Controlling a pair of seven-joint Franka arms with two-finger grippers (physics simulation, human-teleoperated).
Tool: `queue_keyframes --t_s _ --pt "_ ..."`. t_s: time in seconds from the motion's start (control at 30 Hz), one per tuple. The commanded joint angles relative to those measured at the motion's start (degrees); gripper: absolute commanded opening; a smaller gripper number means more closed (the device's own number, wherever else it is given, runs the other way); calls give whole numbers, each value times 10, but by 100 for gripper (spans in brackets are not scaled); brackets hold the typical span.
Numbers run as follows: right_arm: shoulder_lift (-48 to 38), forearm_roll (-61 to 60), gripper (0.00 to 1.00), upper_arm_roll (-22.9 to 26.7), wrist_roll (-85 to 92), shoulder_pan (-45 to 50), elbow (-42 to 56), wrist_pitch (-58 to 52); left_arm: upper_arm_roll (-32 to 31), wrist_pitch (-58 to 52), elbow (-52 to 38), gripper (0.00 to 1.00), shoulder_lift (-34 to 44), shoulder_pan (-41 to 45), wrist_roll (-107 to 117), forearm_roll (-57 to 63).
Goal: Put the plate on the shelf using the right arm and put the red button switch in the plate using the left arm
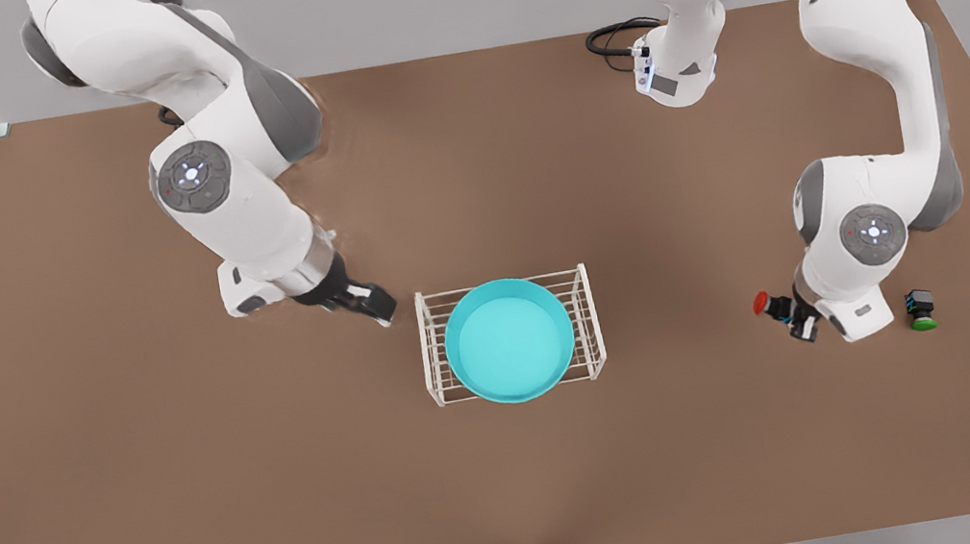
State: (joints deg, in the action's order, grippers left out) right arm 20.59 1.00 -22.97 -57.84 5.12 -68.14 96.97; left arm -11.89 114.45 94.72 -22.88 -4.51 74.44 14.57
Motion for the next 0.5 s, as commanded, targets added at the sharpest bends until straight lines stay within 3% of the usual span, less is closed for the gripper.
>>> queue_keyframes --t_s 0.0,0.03,0.1,0.23,0.33,0.47 --pt "-34 -30 100 5 353 -114 0 -218 -17 -128 -16 45 11 1 13 -17" --pt "-17 -8 100 5 525 -198 -2 -215 -32 -136 -16 45 20 1 28 -17" --pt "68 98 100 8 640 -253 -1 -142 -60 -167 -16 45 44 2 51 -29" --pt "128 144 100 7 631 -254 -7 -65 -146 -177 -16 45 42 9 143 -46" --pt "127 116 100 4 532 -213 -6 -73 -147 -175 -66 45 20 78 221 -65" --pt "124 116 100 8 546 -248 0 -73 -147 -173 -181 46 -39 134 298 -67"
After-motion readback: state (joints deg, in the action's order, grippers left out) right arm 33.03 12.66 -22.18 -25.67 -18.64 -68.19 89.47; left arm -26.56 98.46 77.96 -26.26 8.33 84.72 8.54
